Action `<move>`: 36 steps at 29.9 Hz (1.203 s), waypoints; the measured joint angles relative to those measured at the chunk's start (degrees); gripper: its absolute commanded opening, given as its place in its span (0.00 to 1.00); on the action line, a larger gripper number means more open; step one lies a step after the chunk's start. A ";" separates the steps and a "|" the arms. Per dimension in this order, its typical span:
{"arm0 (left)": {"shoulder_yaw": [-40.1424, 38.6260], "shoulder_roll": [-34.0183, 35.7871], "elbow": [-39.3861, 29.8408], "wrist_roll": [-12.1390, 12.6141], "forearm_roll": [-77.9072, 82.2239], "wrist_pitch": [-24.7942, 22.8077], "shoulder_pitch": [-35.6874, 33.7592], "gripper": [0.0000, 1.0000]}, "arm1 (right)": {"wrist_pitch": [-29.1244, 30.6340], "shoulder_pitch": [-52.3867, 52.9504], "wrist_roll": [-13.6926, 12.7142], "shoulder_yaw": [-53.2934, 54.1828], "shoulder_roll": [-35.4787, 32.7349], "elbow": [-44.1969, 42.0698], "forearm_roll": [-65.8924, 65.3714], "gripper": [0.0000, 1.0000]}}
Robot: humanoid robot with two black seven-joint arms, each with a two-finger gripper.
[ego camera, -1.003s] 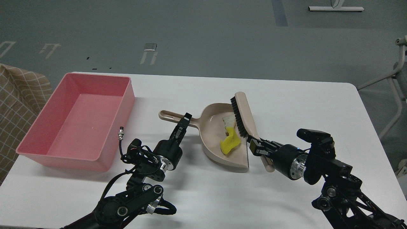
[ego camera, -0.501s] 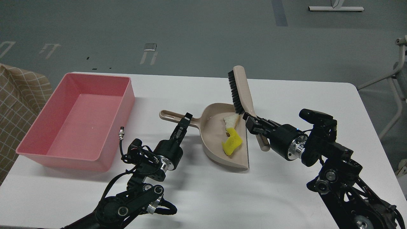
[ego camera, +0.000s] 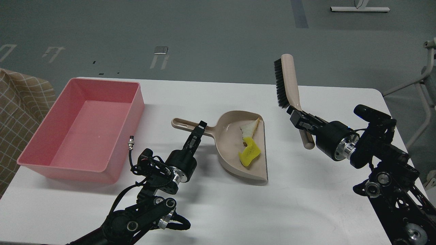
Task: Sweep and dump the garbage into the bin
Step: 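Pull the brush back away from the dustpan with the right gripper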
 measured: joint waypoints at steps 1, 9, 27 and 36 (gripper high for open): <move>-0.02 0.03 0.00 0.00 -0.07 0.00 0.00 0.16 | 0.00 -0.07 0.04 0.14 -0.06 0.01 0.01 0.15; -0.25 0.28 -0.36 0.11 -0.52 0.00 -0.03 0.16 | 0.00 -0.80 0.23 0.65 -1.35 0.14 0.28 0.15; -0.37 -0.43 -3.31 0.85 -3.07 0.00 -0.83 0.16 | 0.02 -8.20 0.40 0.64 -12.16 1.24 4.98 0.15; -0.30 0.02 -4.70 0.92 -6.18 0.00 -1.92 0.15 | 0.02 -9.80 0.45 1.17 -12.32 1.72 4.97 0.15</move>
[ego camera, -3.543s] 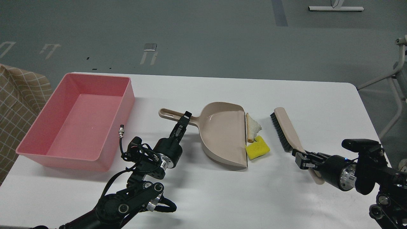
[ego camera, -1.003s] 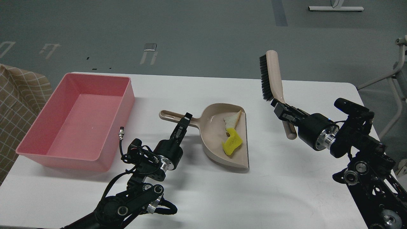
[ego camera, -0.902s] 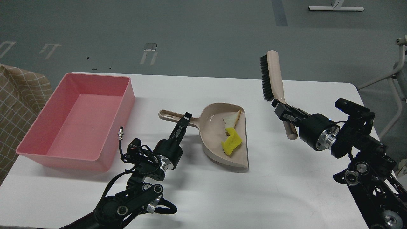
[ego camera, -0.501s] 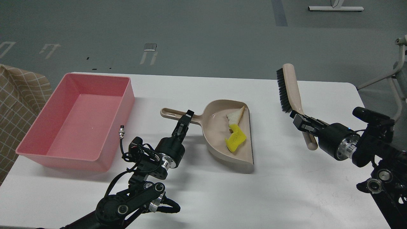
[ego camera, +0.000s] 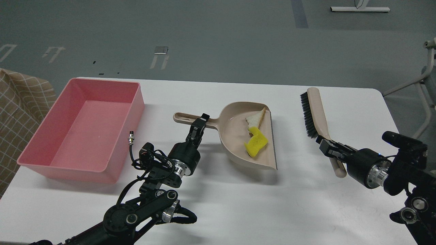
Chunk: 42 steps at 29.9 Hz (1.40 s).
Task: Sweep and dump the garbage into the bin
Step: 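Pull the brush back away from the dustpan with the right gripper, then lift the dustpan with the left gripper and carry it over the pink bin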
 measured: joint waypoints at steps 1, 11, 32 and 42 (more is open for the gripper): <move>0.00 0.07 -0.45 0.02 -0.04 0.00 -0.10 0.15 | 0.00 -0.04 0.01 0.22 -0.01 0.00 0.00 0.15; -0.11 1.25 -3.15 0.19 -1.70 0.00 -1.54 0.14 | -0.02 -0.17 0.12 0.54 -0.02 0.02 0.07 0.15; 0.06 8.41 -3.38 1.98 -10.99 0.00 -10.73 0.14 | -0.03 -0.07 0.65 0.54 0.03 -0.07 0.07 0.15; -1.22 14.58 -4.82 1.68 -14.90 0.00 -11.54 0.14 | 0.00 0.01 0.64 0.54 0.07 -0.29 0.06 0.15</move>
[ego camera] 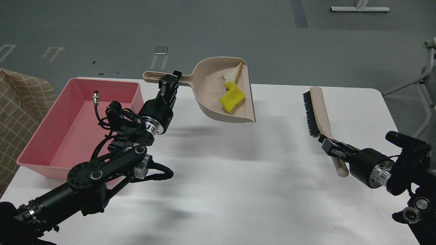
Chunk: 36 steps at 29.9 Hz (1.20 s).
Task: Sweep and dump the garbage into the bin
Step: 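Lift the dustpan with the left gripper and carry it over the pink bin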
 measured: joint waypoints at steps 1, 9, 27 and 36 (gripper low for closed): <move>-0.28 0.75 -0.20 -0.08 -0.47 0.00 0.00 0.14 | 0.00 0.00 -0.01 0.00 0.00 -0.05 0.00 0.15; -2.47 5.69 -3.13 -0.56 -1.69 -0.01 0.59 0.14 | 0.00 0.08 -0.03 -0.08 0.00 -0.39 -0.11 0.15; -12.73 11.88 -5.66 -2.92 -1.73 -13.01 10.26 0.14 | 0.00 0.22 -0.07 -0.35 -0.09 -0.55 -0.31 0.14; -16.07 18.02 -5.45 -4.80 -4.67 -19.33 10.78 0.14 | -0.01 -0.02 -0.07 -0.43 -0.05 -0.58 -0.59 0.14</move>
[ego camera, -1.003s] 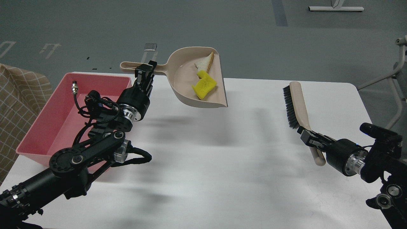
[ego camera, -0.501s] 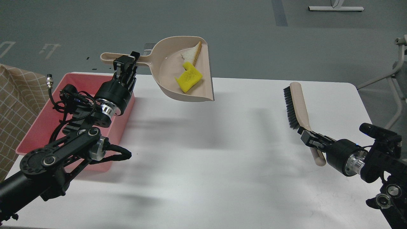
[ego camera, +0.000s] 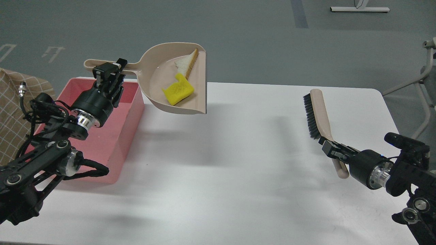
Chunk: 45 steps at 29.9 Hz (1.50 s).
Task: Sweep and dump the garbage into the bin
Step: 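Lift the dustpan with the left gripper and carry it over the pink bin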
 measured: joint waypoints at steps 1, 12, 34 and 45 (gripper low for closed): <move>-0.12 0.50 0.01 -0.19 -0.23 -0.42 0.02 0.14 | 0.00 0.00 0.00 -0.01 0.02 0.00 -0.03 0.14; -0.82 6.15 2.01 -4.58 -4.48 -7.21 1.77 0.14 | -0.02 -0.17 0.00 -0.01 0.19 -0.05 -0.11 0.14; -3.36 11.78 18.59 -11.35 -5.93 -23.36 2.03 0.14 | 0.01 -0.51 0.00 0.16 0.58 -0.21 -0.21 0.14; -3.28 14.83 27.42 -11.39 -5.83 -30.92 2.03 0.15 | 0.01 -0.52 0.03 0.33 0.58 -0.91 -0.21 0.14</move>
